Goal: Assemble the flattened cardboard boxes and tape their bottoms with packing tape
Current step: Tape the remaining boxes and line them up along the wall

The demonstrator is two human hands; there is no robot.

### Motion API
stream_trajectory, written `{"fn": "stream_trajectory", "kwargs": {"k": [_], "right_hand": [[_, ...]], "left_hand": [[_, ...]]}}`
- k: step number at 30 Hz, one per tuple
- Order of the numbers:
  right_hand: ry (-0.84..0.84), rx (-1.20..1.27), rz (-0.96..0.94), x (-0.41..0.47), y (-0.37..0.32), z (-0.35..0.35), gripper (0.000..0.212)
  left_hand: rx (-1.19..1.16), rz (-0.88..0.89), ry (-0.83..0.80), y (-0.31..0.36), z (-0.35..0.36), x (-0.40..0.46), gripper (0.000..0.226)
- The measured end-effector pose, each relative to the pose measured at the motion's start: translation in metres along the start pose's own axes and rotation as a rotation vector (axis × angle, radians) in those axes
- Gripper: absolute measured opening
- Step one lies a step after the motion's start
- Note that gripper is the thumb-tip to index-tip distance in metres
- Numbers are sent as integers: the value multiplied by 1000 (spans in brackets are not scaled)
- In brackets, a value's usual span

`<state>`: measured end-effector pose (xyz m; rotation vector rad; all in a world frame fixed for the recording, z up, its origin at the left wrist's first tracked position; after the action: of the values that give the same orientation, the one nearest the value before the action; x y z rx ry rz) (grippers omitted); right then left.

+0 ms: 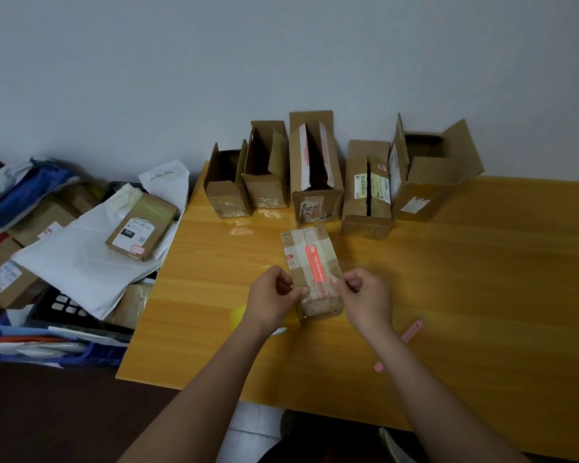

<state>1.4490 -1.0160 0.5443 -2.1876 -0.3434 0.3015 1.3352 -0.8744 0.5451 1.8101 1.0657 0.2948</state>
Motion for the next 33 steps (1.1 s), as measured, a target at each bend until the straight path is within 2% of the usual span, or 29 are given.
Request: {"fn": "stream_trajectory", "kwargs": {"k": [3,5,6,8,10,12,14,16,17,20,23,27,31,33], "right_hand": [[-63,-141,-56,5,-1,-7,11],[5,-323,-241,1,-14,-9,14],[38,-292,-351,-4,-21,-7,23],[-28,-112,-473,-14,-29,1,31],[-137,14,-460,-18,-19,9,31],[-161,33,-440,-16,-12,11,33],[-175,49,-416,-12,-10,11,30],[-187,53,-403,-13,-13,13,17],[-194,16,-407,-15,-14,16,19],[-143,-175,-474,-21,-16,22,47],[-91,-246,-561,-25,-17,25,46],[-117,-244,-617,-21,-13,22,37],[-86,-250,-561,-22,-18,23,48],[-15,-307,-519,-24,-21,29,52]], "left_hand": [[8,10,-12,2,2,-1,29],[5,9,-8,3,3,-1,29],[-1,5,-9,4,3,-1,29],[-25,-7,-16,5,1,-1,29],[-72,-16,-41,7,-6,1,26],[-47,15,-72,4,-16,4,20],[107,47,-110,-6,-25,5,16],[246,13,-184,-24,-30,1,20],[286,-19,-226,-32,-31,-1,24],[278,-59,-289,-45,-36,-6,31],[324,-81,-269,-51,-50,-7,35],[469,-33,-189,-53,-62,-4,55],[365,-38,-204,-54,-49,-12,41],[346,-20,-213,-56,-43,-15,33]]}}
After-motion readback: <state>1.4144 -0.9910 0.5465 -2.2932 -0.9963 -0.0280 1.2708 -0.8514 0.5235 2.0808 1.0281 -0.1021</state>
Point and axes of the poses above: each hand's wrist, its own x-axis towards the middle knuckle, its own z-axis out of the palm, y = z × x, the point moved 4 cm from there along x, towards the middle knuckle, and after that the axes turned 8 degrees about y, right-handed, at the moved point
